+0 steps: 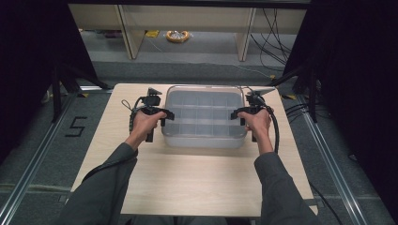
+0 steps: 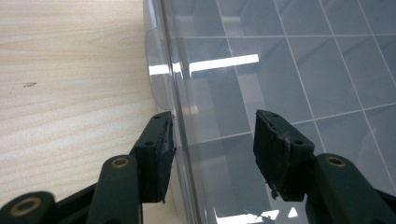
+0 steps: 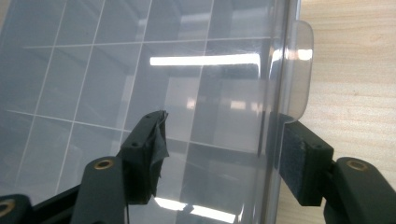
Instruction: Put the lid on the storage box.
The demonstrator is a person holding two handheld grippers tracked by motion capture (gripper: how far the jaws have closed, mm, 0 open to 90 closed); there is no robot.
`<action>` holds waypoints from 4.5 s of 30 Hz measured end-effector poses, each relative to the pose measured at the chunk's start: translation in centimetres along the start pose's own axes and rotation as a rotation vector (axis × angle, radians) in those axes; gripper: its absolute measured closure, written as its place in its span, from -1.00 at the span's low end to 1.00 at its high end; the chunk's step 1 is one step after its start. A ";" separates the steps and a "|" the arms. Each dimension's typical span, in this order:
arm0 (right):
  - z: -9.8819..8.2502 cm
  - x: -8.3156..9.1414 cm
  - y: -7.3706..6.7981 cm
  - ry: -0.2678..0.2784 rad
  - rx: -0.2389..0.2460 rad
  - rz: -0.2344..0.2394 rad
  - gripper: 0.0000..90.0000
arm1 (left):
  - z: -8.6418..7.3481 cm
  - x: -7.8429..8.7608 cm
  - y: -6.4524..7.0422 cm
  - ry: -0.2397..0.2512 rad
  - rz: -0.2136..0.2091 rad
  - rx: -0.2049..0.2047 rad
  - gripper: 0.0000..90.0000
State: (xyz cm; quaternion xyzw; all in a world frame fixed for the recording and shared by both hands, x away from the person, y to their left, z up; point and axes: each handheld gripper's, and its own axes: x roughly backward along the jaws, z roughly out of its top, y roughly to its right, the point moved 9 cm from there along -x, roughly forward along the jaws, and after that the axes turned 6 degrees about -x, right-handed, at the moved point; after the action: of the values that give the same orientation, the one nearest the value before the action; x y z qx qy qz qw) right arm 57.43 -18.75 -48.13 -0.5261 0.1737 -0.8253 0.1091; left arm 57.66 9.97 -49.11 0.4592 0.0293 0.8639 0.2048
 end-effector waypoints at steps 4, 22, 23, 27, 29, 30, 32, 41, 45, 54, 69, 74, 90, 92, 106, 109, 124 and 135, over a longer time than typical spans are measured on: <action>0.0 0.4 0.3 -0.024 0.080 -0.082 -0.07 | -0.1 0.0 0.1 -0.007 0.035 -0.037 0.11; 0.0 0.4 0.5 -0.021 0.036 -0.086 0.08 | -0.3 0.0 -0.1 -0.017 0.038 -0.052 0.22; 0.0 0.4 0.7 -0.024 0.055 -0.082 0.09 | -0.3 0.0 -0.1 -0.013 0.037 -0.050 0.22; 0.0 0.5 1.1 -0.019 0.070 -0.061 0.15 | -0.3 0.0 -0.1 -0.012 0.038 -0.052 0.23; 0.0 0.5 1.2 -0.017 0.080 -0.063 0.16 | -0.3 0.0 -0.2 -0.014 0.042 -0.056 0.23; -0.1 0.7 1.7 -0.011 0.111 -0.136 0.41 | -0.3 0.0 -0.1 -0.009 0.038 -0.051 0.23; -0.1 0.7 1.8 -0.018 0.116 -0.120 0.34 | -0.3 0.0 -0.1 -0.006 0.042 -0.055 0.23; -0.6 0.6 1.9 -0.020 0.058 -0.050 0.39 | -0.3 0.0 0.1 0.010 0.024 -0.036 0.21; -0.7 0.6 2.0 -0.021 0.071 -0.056 0.36 | -0.1 0.5 0.0 0.025 0.013 -0.033 0.18; -0.9 0.9 2.3 -0.027 0.093 -0.061 0.32 | -0.4 0.7 -0.3 0.014 -0.003 -0.035 0.17; -0.9 0.6 1.7 -0.010 0.104 -0.078 0.30 | -0.9 0.3 -0.1 -0.014 -0.011 -0.046 0.17; -1.0 0.6 1.6 0.005 0.137 -0.077 0.28 | -1.2 0.3 -0.3 -0.020 -0.030 -0.045 0.19; -1.2 1.9 1.8 0.032 0.156 -0.055 0.23 | -1.5 1.8 -0.2 0.017 -0.036 -0.083 0.12; -1.2 2.2 1.9 0.043 0.157 -0.054 0.22 | -1.7 2.3 -0.3 0.020 -0.048 -0.080 0.12; -2.1 3.3 2.2 0.069 0.167 0.020 0.10 | -2.8 3.9 -1.2 0.041 -0.078 -0.074 0.13; -2.2 3.5 2.0 0.079 0.170 0.023 0.02 | -3.0 4.1 -1.1 0.052 -0.088 -0.078 0.10; -3.9 4.4 1.5 0.111 0.226 0.028 -0.18 | -5.0 5.8 -0.5 0.085 -0.131 -0.109 -0.03; -5.3 4.7 0.4 0.152 0.274 0.103 -0.29 | -6.9 7.1 1.5 0.100 -0.174 -0.157 -0.25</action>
State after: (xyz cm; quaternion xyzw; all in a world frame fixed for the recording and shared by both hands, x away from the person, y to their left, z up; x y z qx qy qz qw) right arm 50.64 -19.89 -46.44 -0.4326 0.0937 -0.8721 0.2084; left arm 48.13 12.30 -47.15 0.3938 0.0116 0.8643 0.3126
